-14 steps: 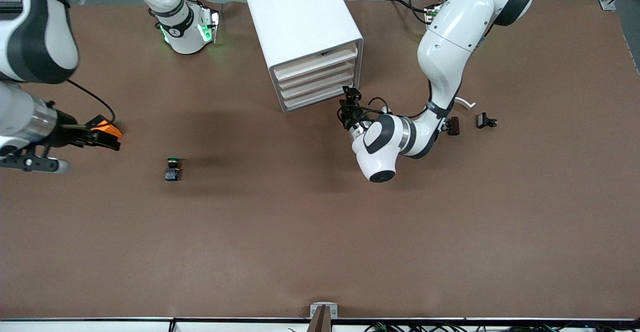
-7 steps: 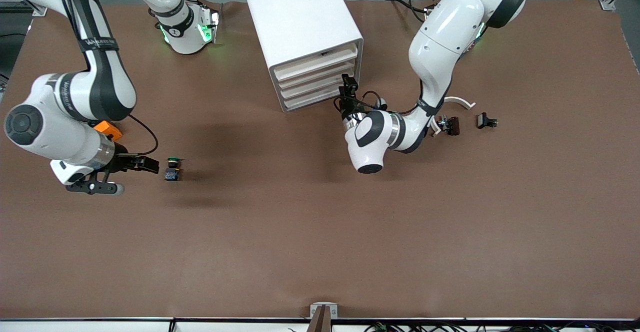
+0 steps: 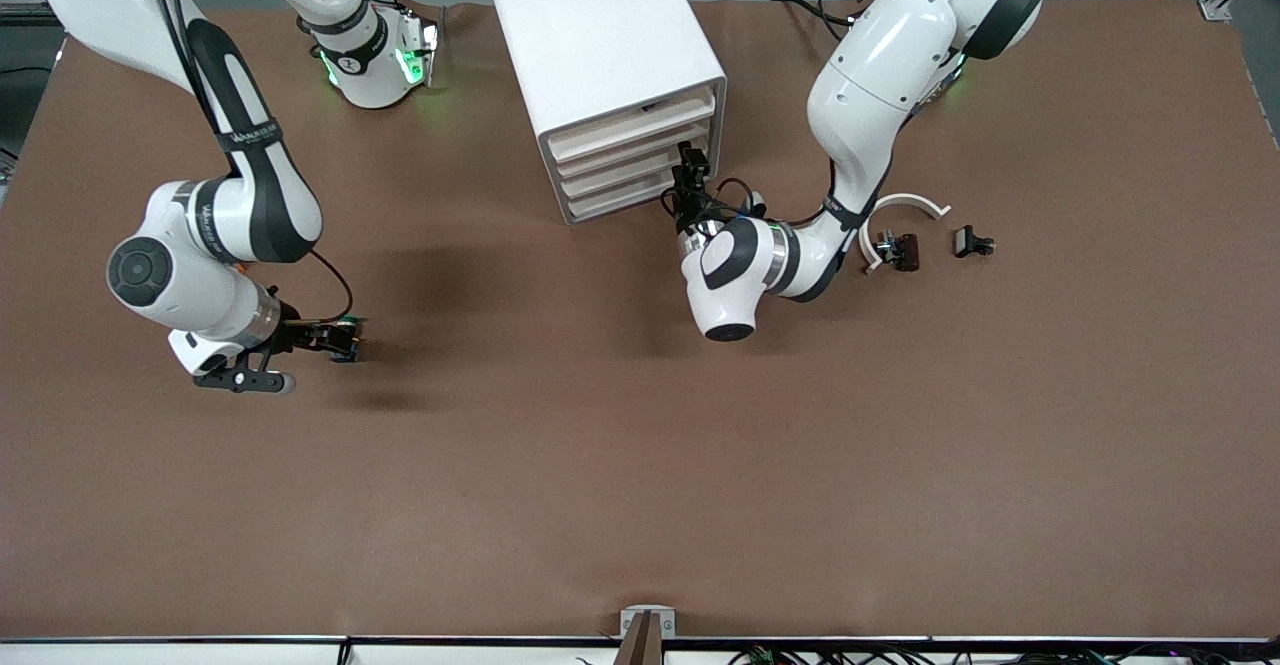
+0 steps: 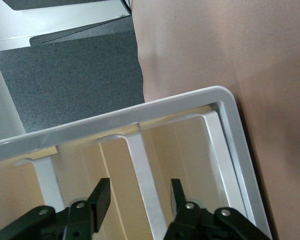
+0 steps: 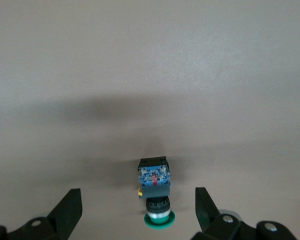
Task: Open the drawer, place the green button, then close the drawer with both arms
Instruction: 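Pull the drawer open with the left gripper while the right gripper reaches the button, then grasp the blue button switch with the right gripper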
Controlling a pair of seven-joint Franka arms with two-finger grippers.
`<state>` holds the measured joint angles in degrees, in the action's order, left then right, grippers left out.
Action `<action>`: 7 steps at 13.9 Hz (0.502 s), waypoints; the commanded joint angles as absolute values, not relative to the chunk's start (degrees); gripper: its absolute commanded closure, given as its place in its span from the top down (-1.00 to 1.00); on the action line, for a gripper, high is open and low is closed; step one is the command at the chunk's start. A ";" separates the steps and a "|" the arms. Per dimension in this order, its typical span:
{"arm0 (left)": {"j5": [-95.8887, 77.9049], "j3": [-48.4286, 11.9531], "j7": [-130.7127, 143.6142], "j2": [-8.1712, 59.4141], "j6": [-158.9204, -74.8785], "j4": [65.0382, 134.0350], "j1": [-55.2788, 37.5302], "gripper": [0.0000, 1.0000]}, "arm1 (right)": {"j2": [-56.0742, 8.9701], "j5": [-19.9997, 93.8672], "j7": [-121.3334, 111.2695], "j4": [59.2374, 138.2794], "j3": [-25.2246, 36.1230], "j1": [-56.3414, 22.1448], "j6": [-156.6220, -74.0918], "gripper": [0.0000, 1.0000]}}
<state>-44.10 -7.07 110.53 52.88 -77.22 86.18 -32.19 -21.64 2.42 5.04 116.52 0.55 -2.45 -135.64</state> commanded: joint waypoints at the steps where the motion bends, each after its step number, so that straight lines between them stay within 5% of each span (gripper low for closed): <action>1: -45.44 -7.03 111.45 53.52 -77.26 85.78 -32.43 0.12 | -23.72 3.16 4.83 116.63 0.53 -2.11 -137.89 1.00; 7: -45.44 -7.03 111.53 54.40 -77.17 85.96 -34.71 -0.07 | -27.60 3.16 2.99 117.42 0.61 -1.85 -142.90 1.00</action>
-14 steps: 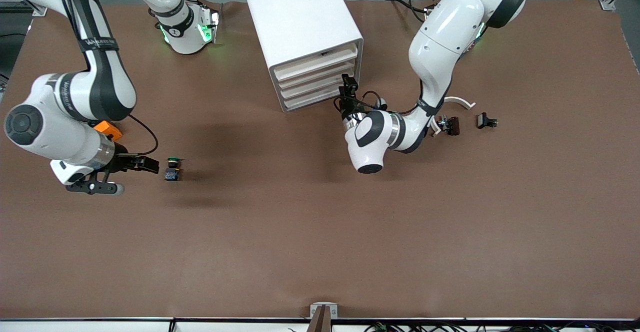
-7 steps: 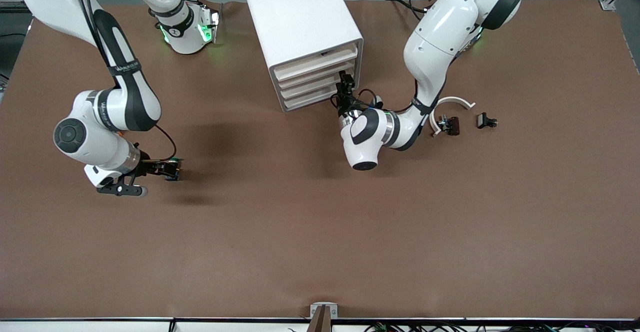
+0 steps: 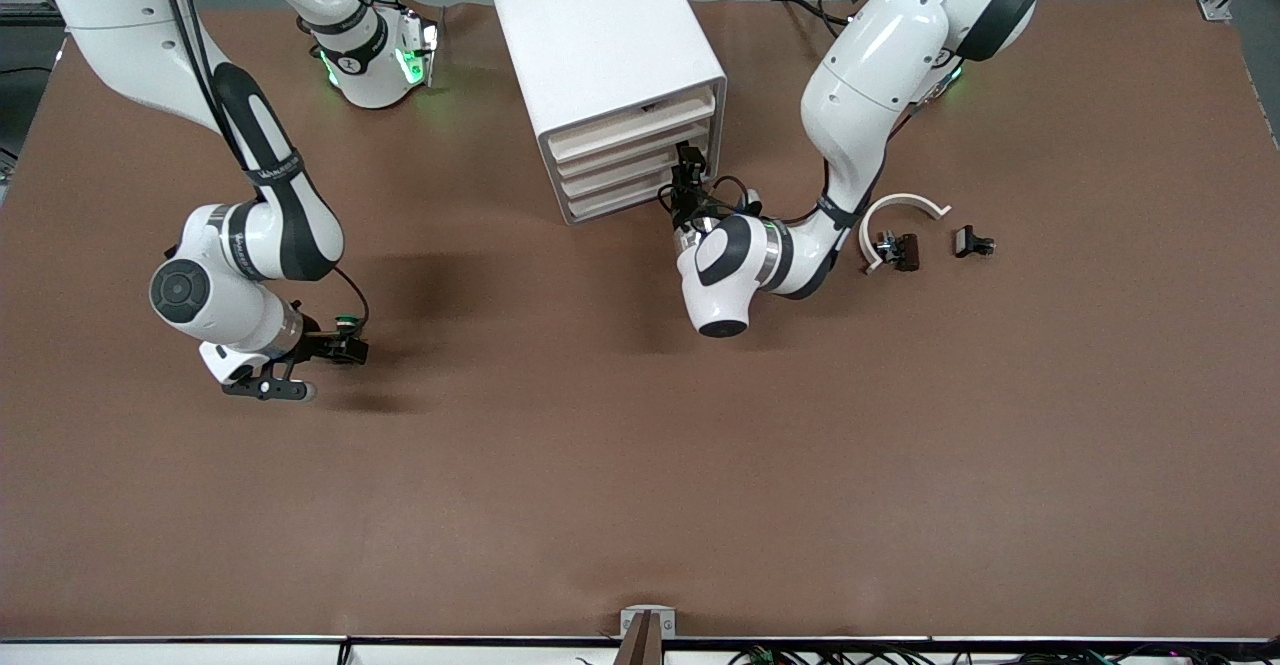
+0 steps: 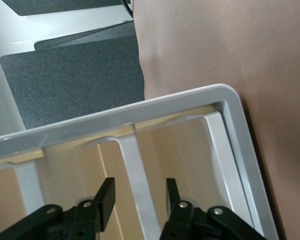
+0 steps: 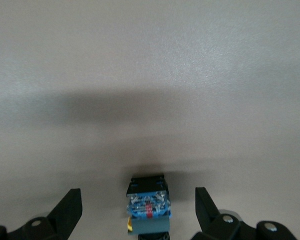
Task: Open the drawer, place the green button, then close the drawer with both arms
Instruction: 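Grasp the blue button switch with the right gripper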
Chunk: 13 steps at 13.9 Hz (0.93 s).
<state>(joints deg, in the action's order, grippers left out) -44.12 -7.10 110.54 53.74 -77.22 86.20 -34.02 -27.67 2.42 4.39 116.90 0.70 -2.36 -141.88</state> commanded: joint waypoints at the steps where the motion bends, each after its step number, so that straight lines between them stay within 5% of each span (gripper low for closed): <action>1: -45.35 -7.03 111.53 54.40 -76.99 85.96 -34.89 -0.38 | -28.29 3.16 2.99 117.68 0.53 -2.02 -144.22 1.00; 5: -45.35 -7.03 112.50 55.11 -76.64 85.87 -34.72 -0.89 | -29.09 3.16 2.99 119.09 0.62 -2.11 -146.95 1.00; 9: -45.44 -6.94 112.06 55.55 -76.64 85.69 -32.70 -0.85 | -29.09 3.16 2.99 119.97 0.62 -1.93 -146.69 1.00; 11: -45.35 -6.68 112.15 55.63 -76.64 85.43 -30.77 -0.83 | -29.00 3.16 3.07 120.23 0.62 -1.93 -145.82 -0.49; 12: -45.35 -6.59 112.06 55.63 -76.73 85.43 -29.46 -0.78 | -28.92 3.16 3.69 120.23 0.62 -1.93 -145.64 -0.99; 13: -45.35 -6.59 112.23 55.63 -76.73 85.43 -28.31 -0.77 | -28.83 3.16 4.04 120.15 0.62 -2.02 -144.94 -1.00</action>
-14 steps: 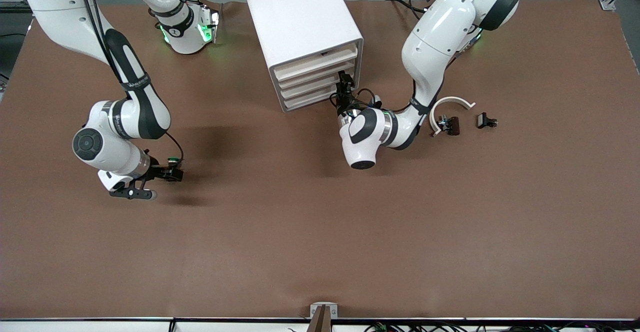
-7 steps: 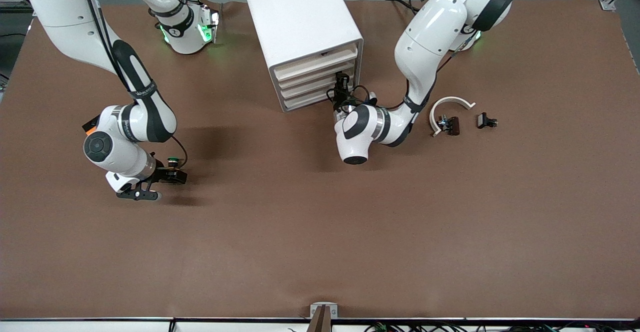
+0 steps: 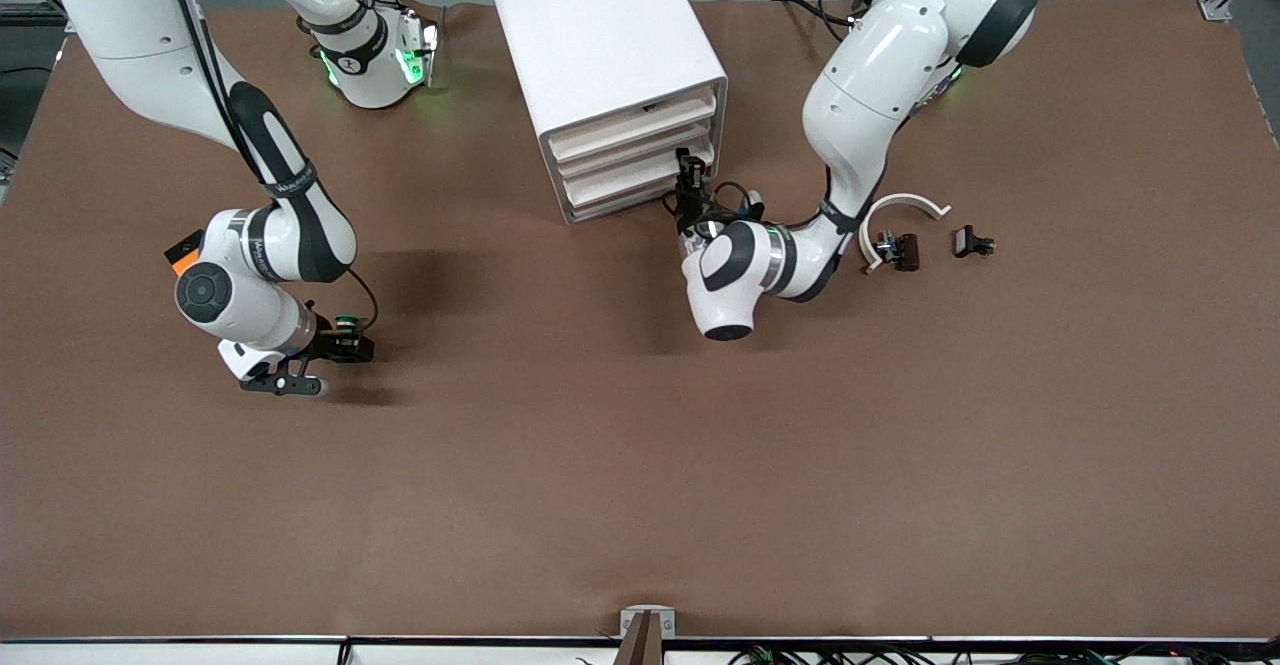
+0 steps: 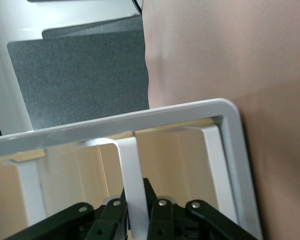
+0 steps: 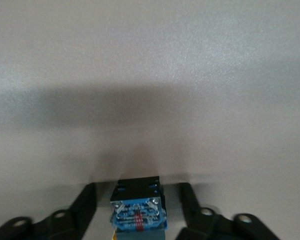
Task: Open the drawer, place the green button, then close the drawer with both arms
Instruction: 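Grasp the blue button switch with the right gripper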
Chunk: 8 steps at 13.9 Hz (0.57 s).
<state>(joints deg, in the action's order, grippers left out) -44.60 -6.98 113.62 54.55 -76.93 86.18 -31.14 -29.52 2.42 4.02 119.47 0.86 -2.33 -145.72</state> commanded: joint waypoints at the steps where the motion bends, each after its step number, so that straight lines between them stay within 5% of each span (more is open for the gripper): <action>1: -45.35 -6.59 112.24 55.63 -76.82 85.34 -27.52 -0.75 | -28.65 3.16 4.04 119.97 0.62 -2.02 -144.15 -1.00; 8: -46.06 -6.50 111.89 55.55 -77.26 84.29 -23.12 -0.69 | -22.33 3.16 14.04 115.58 0.35 -4.56 -128.69 -1.00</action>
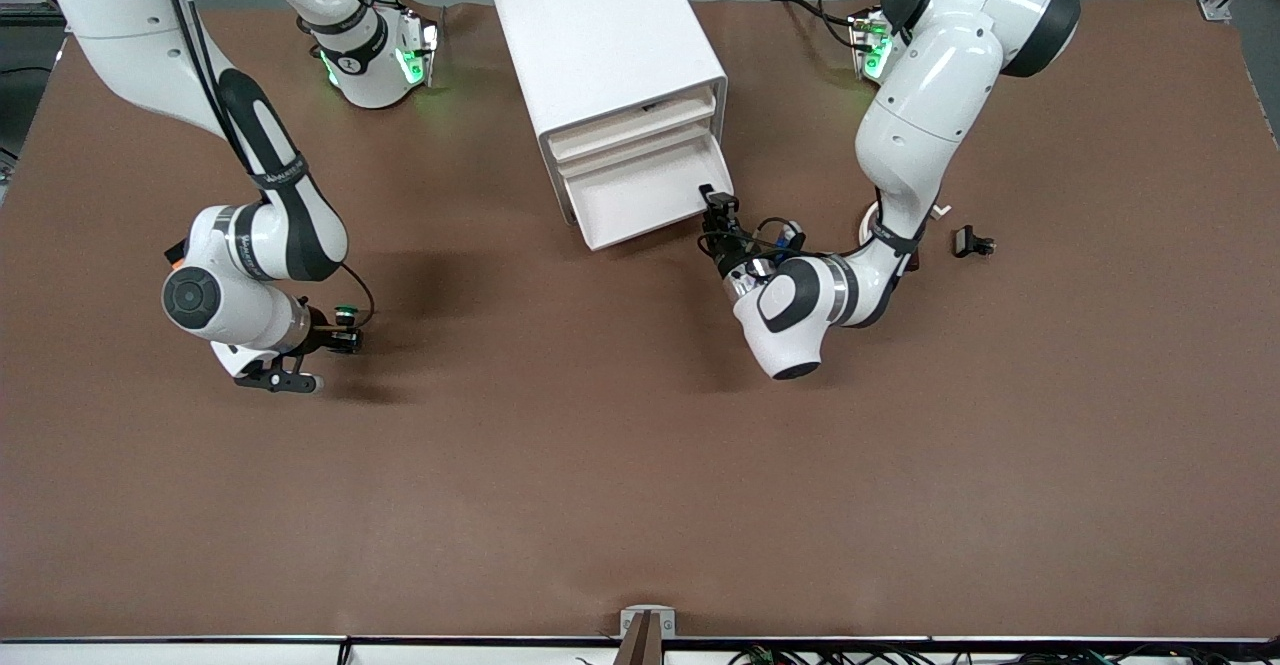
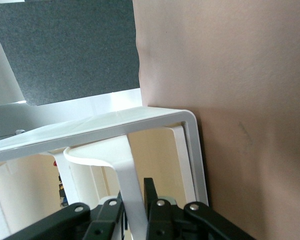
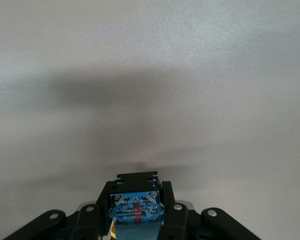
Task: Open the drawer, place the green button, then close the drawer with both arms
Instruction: 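Grasp the blue button switch with the right gripper, then carry the button toward the drawer while the left gripper releases the drawer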
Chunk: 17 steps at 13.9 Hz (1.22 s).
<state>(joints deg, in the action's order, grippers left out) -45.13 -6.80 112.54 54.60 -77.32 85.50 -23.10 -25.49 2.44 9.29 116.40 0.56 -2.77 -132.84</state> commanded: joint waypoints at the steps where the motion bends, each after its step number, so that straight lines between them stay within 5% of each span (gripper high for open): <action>1: -46.05 -6.50 111.88 55.55 -77.26 84.29 -23.12 -0.67 | -21.89 3.25 17.98 115.32 0.35 -6.14 -128.15 -1.00; 3: -46.05 -6.50 111.88 55.63 -77.26 84.20 -23.12 -0.25 | -21.62 3.25 27.29 114.62 0.00 -10.35 -128.06 -1.00; 4: -46.05 -6.50 111.88 55.63 -77.26 84.20 -23.12 0.54 | -21.62 3.25 32.03 113.48 -0.17 -12.46 -127.80 -1.00; 5: -45.79 -6.42 111.80 55.63 -77.34 84.20 -23.12 1.00 | -21.62 3.25 36.26 112.25 -0.44 -14.31 -127.36 -1.00; 11: -45.44 -5.89 109.61 55.20 -78.93 82.45 -20.31 1.00 | -20.75 7.12 54.72 100.91 -1.23 -22.83 -115.94 -1.00; 17: -41.05 -5.80 93.90 54.41 -78.93 75.77 -15.83 1.00 | -18.19 6.51 75.29 100.64 -1.14 -34.88 -116.28 -1.00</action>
